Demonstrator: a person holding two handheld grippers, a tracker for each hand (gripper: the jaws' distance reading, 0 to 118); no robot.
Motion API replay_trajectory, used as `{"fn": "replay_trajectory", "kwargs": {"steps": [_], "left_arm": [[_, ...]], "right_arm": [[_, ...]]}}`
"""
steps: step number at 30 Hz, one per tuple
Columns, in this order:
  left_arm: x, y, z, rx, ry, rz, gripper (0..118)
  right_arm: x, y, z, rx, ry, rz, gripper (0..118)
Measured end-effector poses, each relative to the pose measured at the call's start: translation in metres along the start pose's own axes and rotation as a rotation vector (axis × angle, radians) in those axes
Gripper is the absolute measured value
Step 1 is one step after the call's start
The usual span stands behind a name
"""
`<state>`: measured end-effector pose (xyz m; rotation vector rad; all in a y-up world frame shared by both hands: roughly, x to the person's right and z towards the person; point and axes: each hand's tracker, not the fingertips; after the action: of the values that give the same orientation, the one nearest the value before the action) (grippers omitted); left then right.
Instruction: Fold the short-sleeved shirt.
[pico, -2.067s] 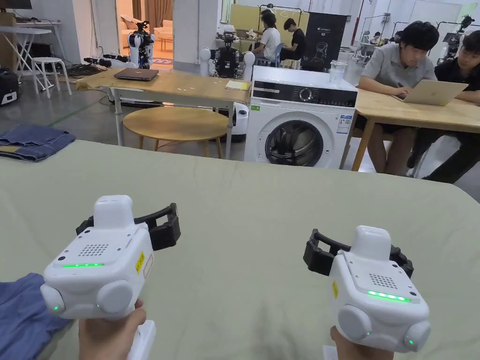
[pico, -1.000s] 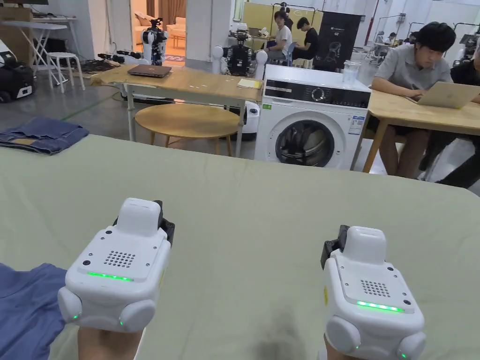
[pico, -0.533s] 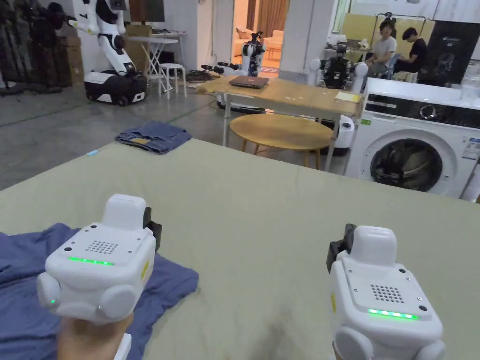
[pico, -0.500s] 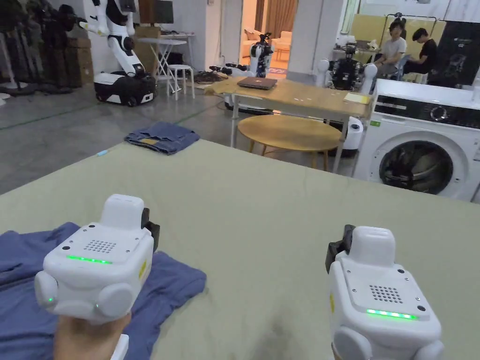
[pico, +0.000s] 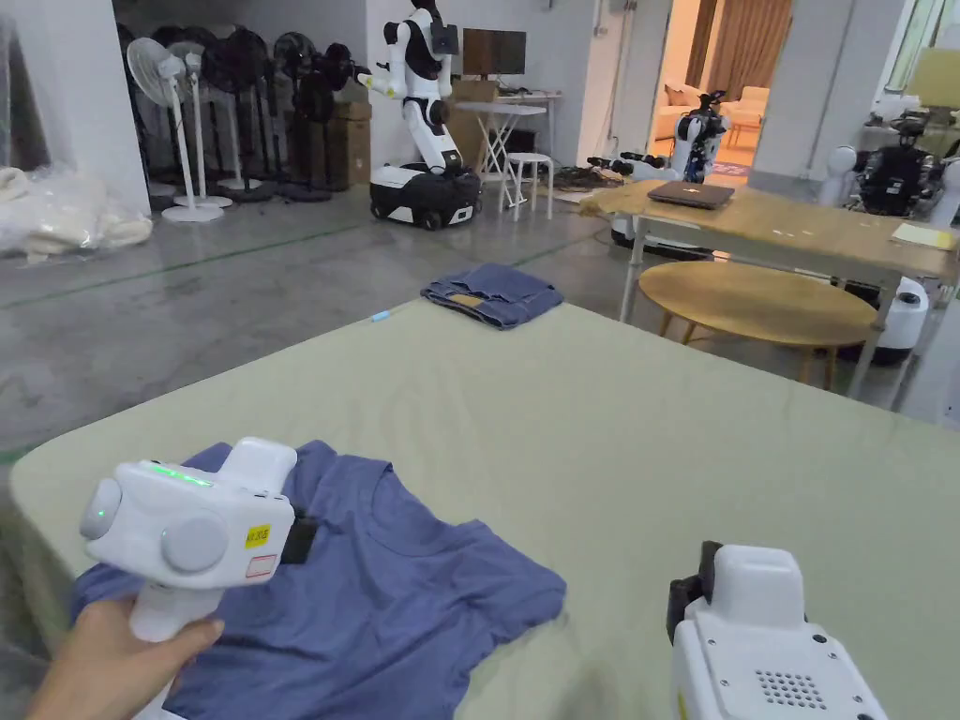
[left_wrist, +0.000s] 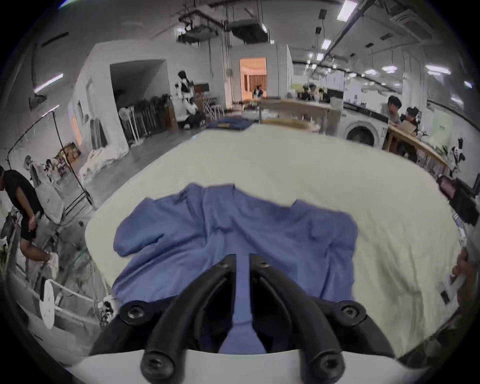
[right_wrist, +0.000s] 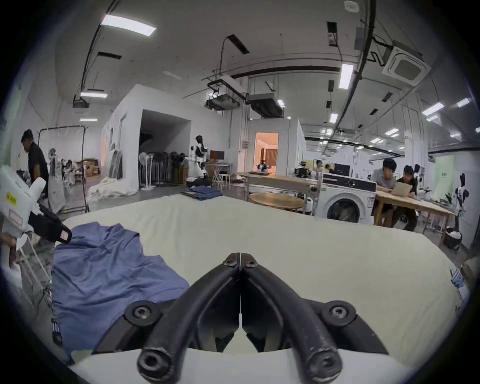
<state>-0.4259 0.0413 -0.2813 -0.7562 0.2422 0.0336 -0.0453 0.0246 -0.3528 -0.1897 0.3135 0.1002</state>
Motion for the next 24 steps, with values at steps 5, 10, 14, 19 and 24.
{"fn": "replay_trajectory", "kwargs": {"steps": [5, 10, 14, 19, 24], "left_arm": [[-0.016, 0.004, -0.038, -0.178, -0.089, 0.071, 68], [-0.012, 0.003, -0.081, -0.305, -0.120, 0.094, 75], [-0.005, -0.012, -0.118, -0.428, -0.126, 0.147, 75], [0.018, -0.017, -0.099, -0.355, -0.066, 0.029, 60], [0.021, -0.023, -0.092, -0.310, -0.006, -0.005, 0]], "right_arm": [[0.006, -0.010, -0.003, -0.025, 0.000, 0.038, 0], [0.013, -0.017, -0.001, -0.052, -0.017, 0.049, 0], [0.020, -0.020, -0.001, -0.075, -0.032, 0.043, 0], [0.026, -0.023, 0.002, -0.090, -0.044, 0.041, 0], [0.028, -0.025, 0.003, -0.097, -0.050, 0.027, 0]]}}
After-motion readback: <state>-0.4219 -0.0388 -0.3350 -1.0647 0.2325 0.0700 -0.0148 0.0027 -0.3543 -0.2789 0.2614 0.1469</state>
